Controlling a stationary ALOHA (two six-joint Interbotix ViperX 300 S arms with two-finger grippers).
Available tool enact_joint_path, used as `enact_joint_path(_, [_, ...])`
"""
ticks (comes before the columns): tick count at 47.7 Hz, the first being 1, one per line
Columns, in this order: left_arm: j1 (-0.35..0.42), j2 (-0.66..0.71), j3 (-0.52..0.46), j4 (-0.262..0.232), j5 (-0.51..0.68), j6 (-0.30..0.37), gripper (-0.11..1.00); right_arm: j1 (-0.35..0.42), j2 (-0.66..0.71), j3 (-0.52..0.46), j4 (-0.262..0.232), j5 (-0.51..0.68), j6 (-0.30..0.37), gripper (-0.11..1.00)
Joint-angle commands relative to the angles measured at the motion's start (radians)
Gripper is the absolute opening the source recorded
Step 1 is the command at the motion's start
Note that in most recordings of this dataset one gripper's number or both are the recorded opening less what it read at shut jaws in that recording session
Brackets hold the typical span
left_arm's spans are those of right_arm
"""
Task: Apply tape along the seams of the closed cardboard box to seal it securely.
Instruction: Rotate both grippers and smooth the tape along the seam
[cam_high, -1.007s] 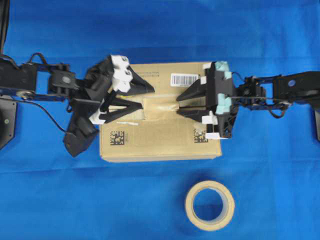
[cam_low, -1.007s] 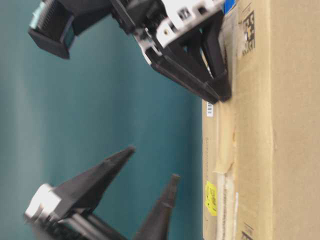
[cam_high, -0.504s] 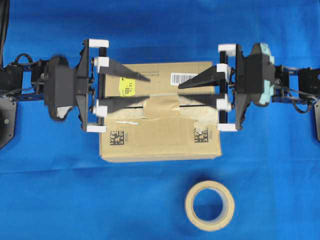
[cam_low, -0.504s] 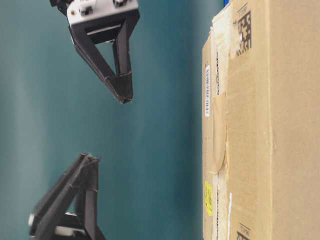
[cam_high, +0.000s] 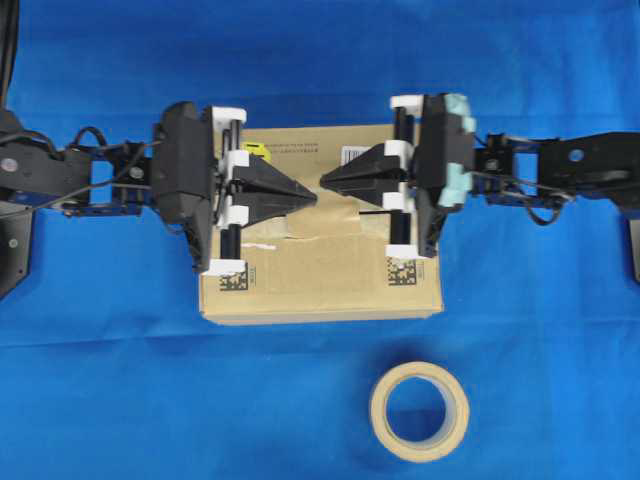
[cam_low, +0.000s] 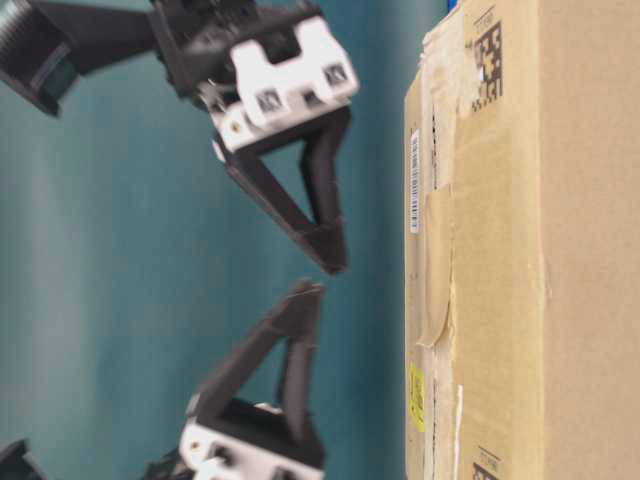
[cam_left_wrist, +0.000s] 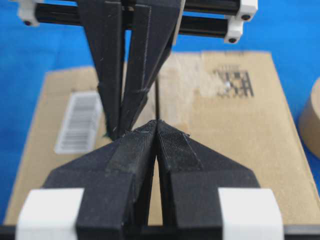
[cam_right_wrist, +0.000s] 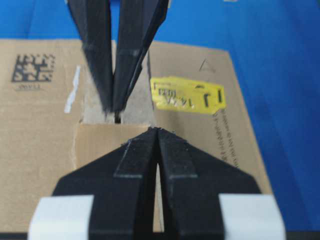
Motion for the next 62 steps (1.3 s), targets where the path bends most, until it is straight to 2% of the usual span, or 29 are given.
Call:
enact_joint_path(1, [0.000,0.029,-0.021,-0.002,-0.014,-0.023,0.00,0.009,0.015,-0.034,0.000,0.002,0.005,0.01])
enact_joint_path(12, [0.012,0.112,-0.011,-0.002,-0.008,-0.075,0.00,0.021,0.086,-0.049,0.012,0.006,0.008,0.01])
enact_joint_path(20, [0.014,0.133,-0.005,-0.002,0.006,-0.087,0.00,0.031,0.106,-0.048,0.018,0.031,0.008,0.01])
enact_joint_path(27, [0.017,0.133,0.014,-0.003,0.037,-0.092,0.00,0.034,0.104,-0.021,0.044,0.075,0.008,0.01])
enact_joint_path(46, [0.054,0.069,0.132,-0.005,0.060,-0.117,0.00,0.034,0.021,0.106,0.067,0.103,0.009,0.01])
enact_joint_path(62, [0.046,0.021,0.092,-0.002,0.058,-0.109,0.00,0.034,-0.080,0.123,0.064,0.101,0.003,0.01])
